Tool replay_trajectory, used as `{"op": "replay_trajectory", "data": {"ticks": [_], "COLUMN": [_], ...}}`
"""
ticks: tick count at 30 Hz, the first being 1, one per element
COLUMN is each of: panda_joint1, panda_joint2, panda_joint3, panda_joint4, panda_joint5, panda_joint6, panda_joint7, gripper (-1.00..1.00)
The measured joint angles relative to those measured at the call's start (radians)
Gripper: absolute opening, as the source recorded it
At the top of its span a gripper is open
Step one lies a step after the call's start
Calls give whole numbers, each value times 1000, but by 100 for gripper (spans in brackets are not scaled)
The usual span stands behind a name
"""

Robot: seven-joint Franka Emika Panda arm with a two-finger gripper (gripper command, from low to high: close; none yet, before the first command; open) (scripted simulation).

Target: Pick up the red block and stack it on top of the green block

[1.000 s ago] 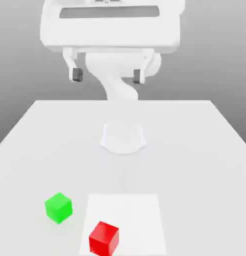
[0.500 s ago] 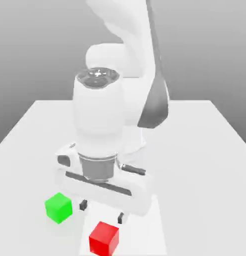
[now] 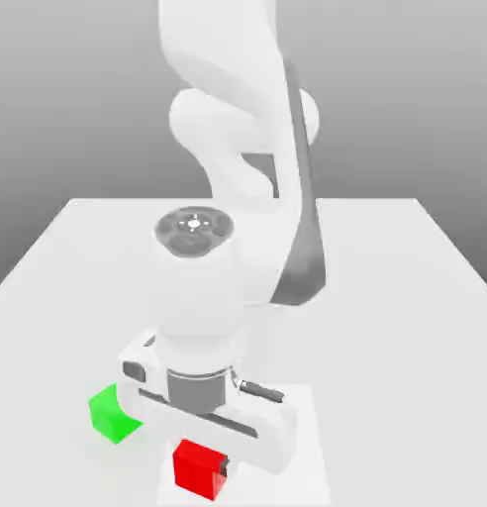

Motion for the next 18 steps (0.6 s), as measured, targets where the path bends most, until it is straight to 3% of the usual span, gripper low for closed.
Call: {"op": "replay_trajectory", "data": {"ticks": [9, 15, 16, 18], "panda_joint1": [-226, -235, -237, -237], "panda_joint2": [-265, -108, -88, -88], "panda_joint3": [-121, -105, -101, -101], "panda_joint4": [-225, -241, -240, -240], "panda_joint5": [18, 45, 50, 50], "panda_joint6": [-40, 131, 152, 152], "panda_joint7": [-262, -308, -312, -312], "gripper": [-100, -100, 100, 100]}}
